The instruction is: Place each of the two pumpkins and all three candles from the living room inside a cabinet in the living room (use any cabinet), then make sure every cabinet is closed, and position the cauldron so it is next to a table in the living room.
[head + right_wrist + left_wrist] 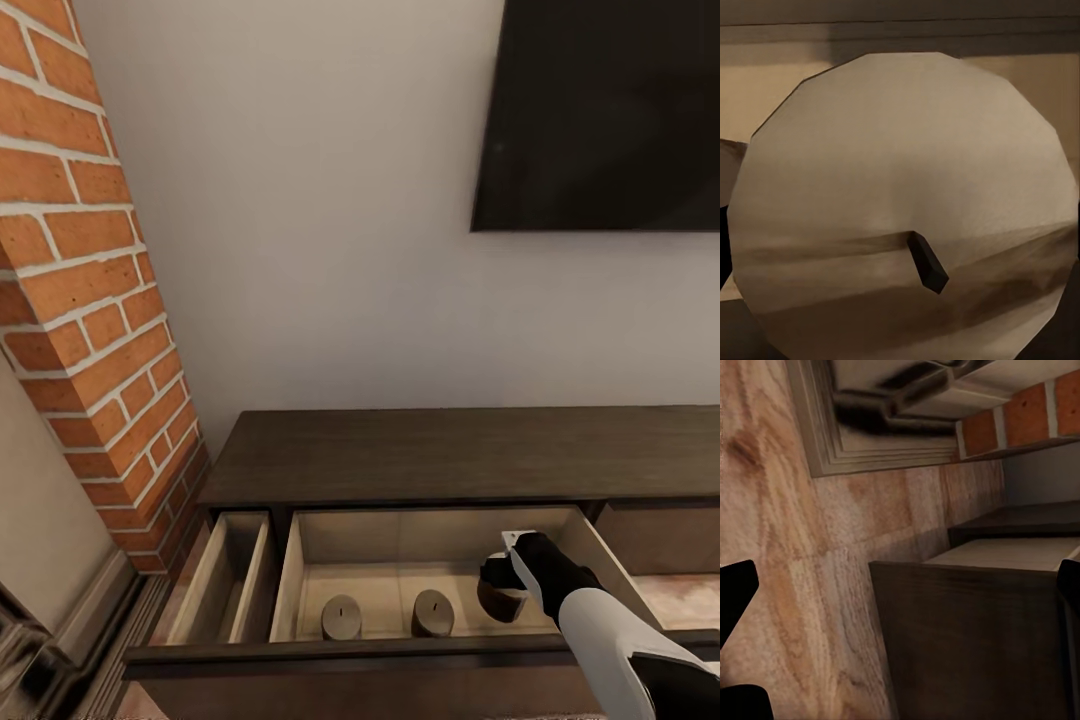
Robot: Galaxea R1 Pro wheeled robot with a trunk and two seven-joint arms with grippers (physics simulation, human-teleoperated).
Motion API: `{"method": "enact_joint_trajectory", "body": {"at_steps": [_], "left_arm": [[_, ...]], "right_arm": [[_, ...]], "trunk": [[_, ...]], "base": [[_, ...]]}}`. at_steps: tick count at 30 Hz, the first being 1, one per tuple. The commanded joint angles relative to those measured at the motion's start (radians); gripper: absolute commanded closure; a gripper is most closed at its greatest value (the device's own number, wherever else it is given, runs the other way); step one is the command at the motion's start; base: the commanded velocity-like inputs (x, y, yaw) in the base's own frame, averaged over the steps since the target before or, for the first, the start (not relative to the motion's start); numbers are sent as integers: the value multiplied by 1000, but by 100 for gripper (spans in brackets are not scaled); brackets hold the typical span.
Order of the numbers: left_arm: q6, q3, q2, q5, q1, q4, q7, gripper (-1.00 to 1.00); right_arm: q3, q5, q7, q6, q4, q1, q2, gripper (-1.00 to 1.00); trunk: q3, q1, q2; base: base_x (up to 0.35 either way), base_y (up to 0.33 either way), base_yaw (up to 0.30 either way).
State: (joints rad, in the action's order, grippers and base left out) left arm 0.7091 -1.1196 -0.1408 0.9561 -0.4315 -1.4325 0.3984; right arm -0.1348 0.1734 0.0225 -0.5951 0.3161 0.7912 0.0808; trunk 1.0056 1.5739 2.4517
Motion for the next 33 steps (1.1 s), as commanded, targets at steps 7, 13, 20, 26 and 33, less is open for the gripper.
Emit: {"method": "enact_joint_trajectory", "body": {"at_steps": [7, 13, 20, 26, 33], "left_arm": [[7, -2, -1, 4, 0, 0, 0, -100], [-4, -4, -2, 1, 0, 12, -2, -100], [-8, -3, -2, 0, 0, 22, -6, -100], [-8, -3, -2, 0, 0, 27, -8, -100], [-7, -11, -3, 5, 0, 51, -2, -100]], "right_arm": [[-8, 7, -1, -5, 1, 9, 0, 100], [-8, 9, -1, -5, 0, 14, 0, 100], [-8, 9, -1, -5, 0, 14, 0, 100], [-8, 9, -1, -5, -1, 14, 0, 100], [-6, 9, -1, -4, -10, 14, -1, 100]], "trunk": [[12, 0, 0], [21, 0, 0], [23, -12, -21], [14, -35, -63], [22, -39, -70]], "base": [[0, 0, 0], [0, 0, 0], [0, 0, 0], [0, 0, 0], [0, 0, 0]]}}
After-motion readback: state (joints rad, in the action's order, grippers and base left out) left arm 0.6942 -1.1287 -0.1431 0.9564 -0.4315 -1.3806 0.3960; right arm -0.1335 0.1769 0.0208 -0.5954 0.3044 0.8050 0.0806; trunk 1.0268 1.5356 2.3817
